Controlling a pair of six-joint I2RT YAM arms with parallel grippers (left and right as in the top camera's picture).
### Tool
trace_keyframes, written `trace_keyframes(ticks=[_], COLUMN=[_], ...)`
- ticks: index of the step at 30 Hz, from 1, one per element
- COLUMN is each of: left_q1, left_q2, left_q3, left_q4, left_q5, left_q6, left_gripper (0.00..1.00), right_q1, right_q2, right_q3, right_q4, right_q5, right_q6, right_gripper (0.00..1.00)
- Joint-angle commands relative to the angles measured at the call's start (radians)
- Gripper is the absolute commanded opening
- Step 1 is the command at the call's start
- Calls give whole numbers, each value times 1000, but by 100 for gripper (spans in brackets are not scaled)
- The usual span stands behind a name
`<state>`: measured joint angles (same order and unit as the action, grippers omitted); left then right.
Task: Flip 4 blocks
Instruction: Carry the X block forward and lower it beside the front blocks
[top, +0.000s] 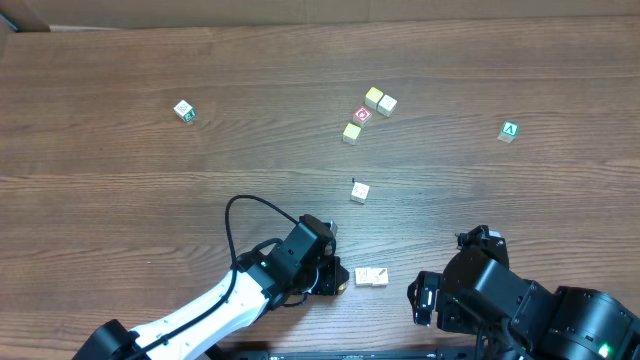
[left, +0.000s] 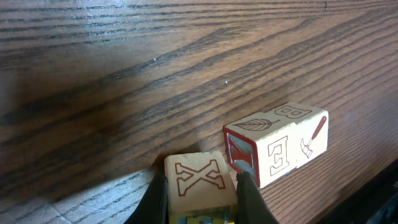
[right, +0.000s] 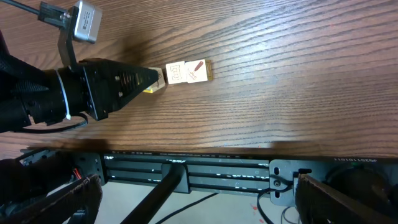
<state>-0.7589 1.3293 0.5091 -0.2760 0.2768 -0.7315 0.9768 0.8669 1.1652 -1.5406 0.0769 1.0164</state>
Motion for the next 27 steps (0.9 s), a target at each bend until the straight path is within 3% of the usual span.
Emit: trace_keyframes(ticks=[1,6,12,14,19,27], left_q1=[-1,-1,-1,-1,-1,-1], left_q2=[11,11,11,11,11,11], left_q3=[-3,-3,-3,-3,-3,-3], left_q4=[5,4,4,4,5,17], left_q5=[-21,-21,-21,-21,-21,-37], left_q6=[-17,-17,-17,-17,-17,-17], left_gripper=[4,4,33,38,42,41], right_q1=[4,4,4,4,4,4], right_q2=[-6,-6,-6,-6,-6,-6], right_q3=[13,13,13,13,13,13], right_q4=[4,4,4,4,4,4], right_q5=[-1,-1,-1,-1,-1,-1], right_q6=[-2,-2,-2,-2,-2,-2], right_gripper=[100,100,100,100,100,100])
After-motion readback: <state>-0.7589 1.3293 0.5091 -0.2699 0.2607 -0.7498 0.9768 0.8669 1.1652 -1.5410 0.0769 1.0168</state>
